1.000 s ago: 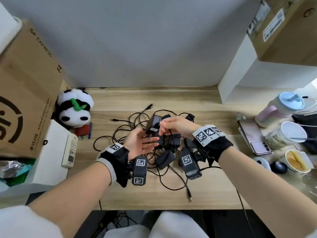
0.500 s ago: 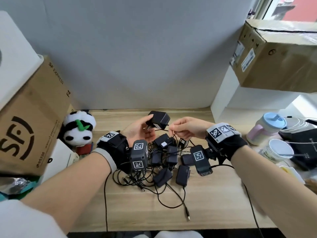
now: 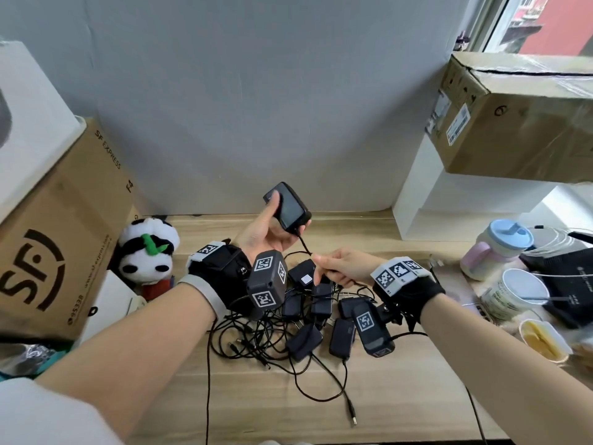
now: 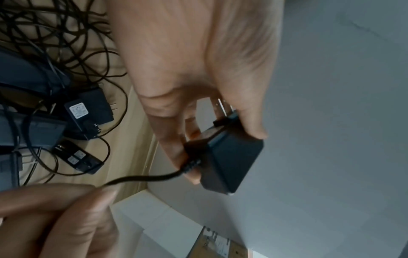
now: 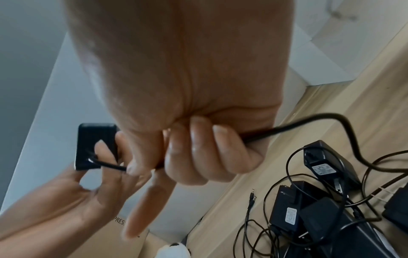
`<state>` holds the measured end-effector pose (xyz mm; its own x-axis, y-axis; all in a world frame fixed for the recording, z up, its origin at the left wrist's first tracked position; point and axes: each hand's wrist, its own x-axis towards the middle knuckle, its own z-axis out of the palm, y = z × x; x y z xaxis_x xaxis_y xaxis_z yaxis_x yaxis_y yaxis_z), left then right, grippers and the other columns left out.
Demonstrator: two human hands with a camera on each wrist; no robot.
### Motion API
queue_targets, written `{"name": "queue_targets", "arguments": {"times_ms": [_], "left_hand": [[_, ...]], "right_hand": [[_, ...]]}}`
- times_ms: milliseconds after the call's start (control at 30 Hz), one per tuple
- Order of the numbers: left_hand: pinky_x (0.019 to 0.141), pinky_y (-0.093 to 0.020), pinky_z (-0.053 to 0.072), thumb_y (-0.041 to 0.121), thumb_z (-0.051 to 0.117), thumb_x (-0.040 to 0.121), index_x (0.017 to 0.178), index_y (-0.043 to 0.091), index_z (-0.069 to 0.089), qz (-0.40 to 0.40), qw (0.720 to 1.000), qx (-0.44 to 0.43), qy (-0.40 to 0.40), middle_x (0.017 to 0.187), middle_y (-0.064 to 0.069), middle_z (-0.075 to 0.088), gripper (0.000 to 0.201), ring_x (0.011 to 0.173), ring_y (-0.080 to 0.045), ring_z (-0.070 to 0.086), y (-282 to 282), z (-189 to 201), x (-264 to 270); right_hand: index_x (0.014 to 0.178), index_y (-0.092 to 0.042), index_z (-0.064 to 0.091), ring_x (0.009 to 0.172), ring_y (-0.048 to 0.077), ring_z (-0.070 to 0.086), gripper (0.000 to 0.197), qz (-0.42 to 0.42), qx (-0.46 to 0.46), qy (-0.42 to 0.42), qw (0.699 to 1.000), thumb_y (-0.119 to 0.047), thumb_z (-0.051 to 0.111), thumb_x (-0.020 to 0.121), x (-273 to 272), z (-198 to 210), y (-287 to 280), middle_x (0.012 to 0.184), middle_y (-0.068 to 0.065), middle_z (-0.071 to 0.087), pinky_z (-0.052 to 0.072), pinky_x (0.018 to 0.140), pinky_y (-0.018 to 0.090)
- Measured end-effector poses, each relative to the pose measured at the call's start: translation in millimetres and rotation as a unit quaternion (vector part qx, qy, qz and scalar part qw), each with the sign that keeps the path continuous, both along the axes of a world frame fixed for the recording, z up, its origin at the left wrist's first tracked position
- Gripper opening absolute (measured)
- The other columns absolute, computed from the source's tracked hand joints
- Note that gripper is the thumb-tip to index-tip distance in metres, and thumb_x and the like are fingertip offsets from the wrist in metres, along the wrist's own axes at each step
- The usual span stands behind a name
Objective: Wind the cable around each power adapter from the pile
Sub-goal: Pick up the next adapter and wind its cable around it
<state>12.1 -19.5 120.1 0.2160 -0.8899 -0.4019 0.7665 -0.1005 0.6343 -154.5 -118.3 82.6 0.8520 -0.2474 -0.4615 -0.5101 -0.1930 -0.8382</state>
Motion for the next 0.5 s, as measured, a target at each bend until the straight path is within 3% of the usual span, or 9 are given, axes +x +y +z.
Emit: {"name": "queue_targets", "arguments": {"times_ms": [100,167,333,500], "left_hand": [[0.067,-0.025,0.058,0.014,0.063,0.083,0.12,0.002,0.051,-0.003,1.0,-0.012,-0.003,0.105,-0.024,0.065,0.04,0.096,-0.033,0.064,-2,0,1],[0.066,-0.024,0.058,0.004,0.061,0.084,0.126,0.005,0.049,0.012,0.999,-0.018,-0.027,0.108,-0.025,0.062,0.044,0.094,-0.036,0.065,-2,-1,2],[0.059,-0.022,0.049,0.011,0.056,0.091,0.128,0.017,0.045,0.026,0.992,0.006,-0.125,0.108,-0.022,0.064,0.039,0.078,-0.028,0.068,-4,-7,1],[0.052,-0.021,0.054,0.004,0.055,0.091,0.113,0.014,0.046,0.044,0.991,0.012,-0.126,0.098,-0.012,0.054,0.025,0.076,-0.029,0.063,-5,-11,2]], "right_hand": [[0.08,-0.018,0.066,0.043,0.008,0.023,0.044,0.0,-0.007,0.007,1.0,-0.044,0.035,0.098,3,-4,-1,0.047,-0.011,0.028,0.024,0.045,0.019],[0.081,-0.018,0.068,0.044,0.008,0.022,0.044,0.005,-0.003,0.01,1.0,-0.044,0.036,0.098,1,-4,-1,0.047,-0.01,0.027,0.022,0.047,0.02],[0.087,-0.02,0.071,0.046,0.01,0.02,0.041,0.068,0.006,0.026,0.997,-0.042,0.038,0.098,1,2,5,0.049,-0.007,0.022,0.022,0.049,0.019],[0.077,-0.015,0.065,0.043,0.007,0.022,0.039,0.022,0.035,0.023,0.999,-0.036,0.04,0.098,2,1,0,0.047,-0.009,0.025,0.021,0.049,0.021]]}}
